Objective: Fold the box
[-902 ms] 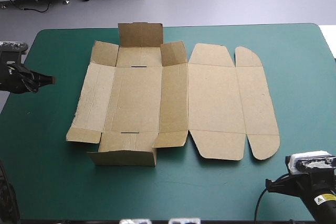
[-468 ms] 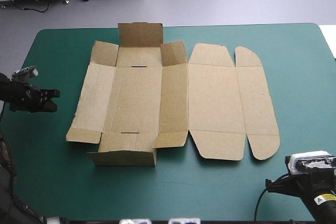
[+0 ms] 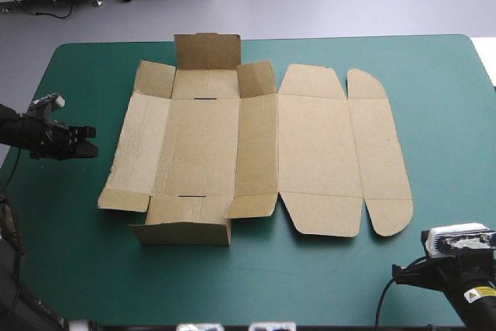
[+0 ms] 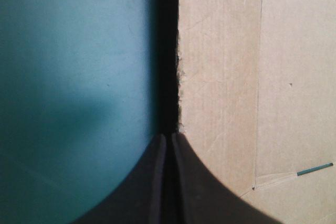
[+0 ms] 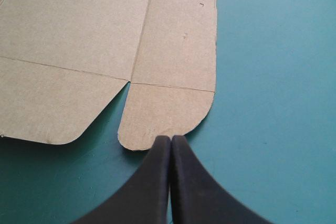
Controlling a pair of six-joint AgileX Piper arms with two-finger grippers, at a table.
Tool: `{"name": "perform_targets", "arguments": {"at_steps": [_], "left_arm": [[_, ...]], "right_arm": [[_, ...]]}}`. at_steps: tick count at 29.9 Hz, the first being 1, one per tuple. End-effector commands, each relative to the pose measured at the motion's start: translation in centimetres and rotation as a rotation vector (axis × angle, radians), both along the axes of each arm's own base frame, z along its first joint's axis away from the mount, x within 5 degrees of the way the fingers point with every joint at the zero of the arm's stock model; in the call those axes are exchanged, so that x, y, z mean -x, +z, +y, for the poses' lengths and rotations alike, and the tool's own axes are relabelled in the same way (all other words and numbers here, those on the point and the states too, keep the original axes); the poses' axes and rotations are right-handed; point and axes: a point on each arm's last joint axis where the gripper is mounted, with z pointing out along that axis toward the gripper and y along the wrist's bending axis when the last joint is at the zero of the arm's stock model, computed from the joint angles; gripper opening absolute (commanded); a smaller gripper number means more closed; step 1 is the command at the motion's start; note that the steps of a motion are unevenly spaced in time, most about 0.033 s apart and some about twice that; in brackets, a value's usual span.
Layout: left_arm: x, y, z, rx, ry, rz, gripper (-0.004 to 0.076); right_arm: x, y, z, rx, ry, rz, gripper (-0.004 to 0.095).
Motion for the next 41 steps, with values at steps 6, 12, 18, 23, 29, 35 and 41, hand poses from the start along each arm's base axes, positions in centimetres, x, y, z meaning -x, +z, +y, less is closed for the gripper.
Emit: {"name": "perform_targets", "arguments": {"at_steps": [6,12,18,23,29,35,41], "left_arm": [[-0.2,1.9,-3.6,0.012,-0.113,0.016,0.0298],[-0.1,1.7,-3.8,-0.003,-0.121,0.032,0.0424],[-0.5,0.5,-3.8,0.049,-0.05,0.097,0.0424],[-0.8,-0.3,-4.0,0.094,-0.032,0.118,0.0424],[-1.3,0.1,-5.1,0.186,-0.02,0.087,0.0424],[-1.7,-0.7,-6.5,0.181,-0.065,0.115,0.0424],[-1.7,-1.1,-7.2,0.117,-0.116,0.138,0.0424]], "right_arm": [[-0.3,1.2,-0.2,0.01,-0.02,-0.074,-0.0023],[-0.3,1.1,-0.3,0.023,-0.024,-0.072,-0.0024],[-0.3,1.1,-0.3,0.023,-0.024,-0.072,-0.0023],[-0.3,1.1,-0.3,0.023,-0.024,-0.072,-0.0024],[-0.3,1.1,-0.3,0.023,-0.024,-0.072,-0.0024],[-0.3,1.1,-0.3,0.023,-0.024,-0.072,-0.0024],[-0.3,1.1,-0.3,0.023,-0.024,-0.072,-0.0024]]}}
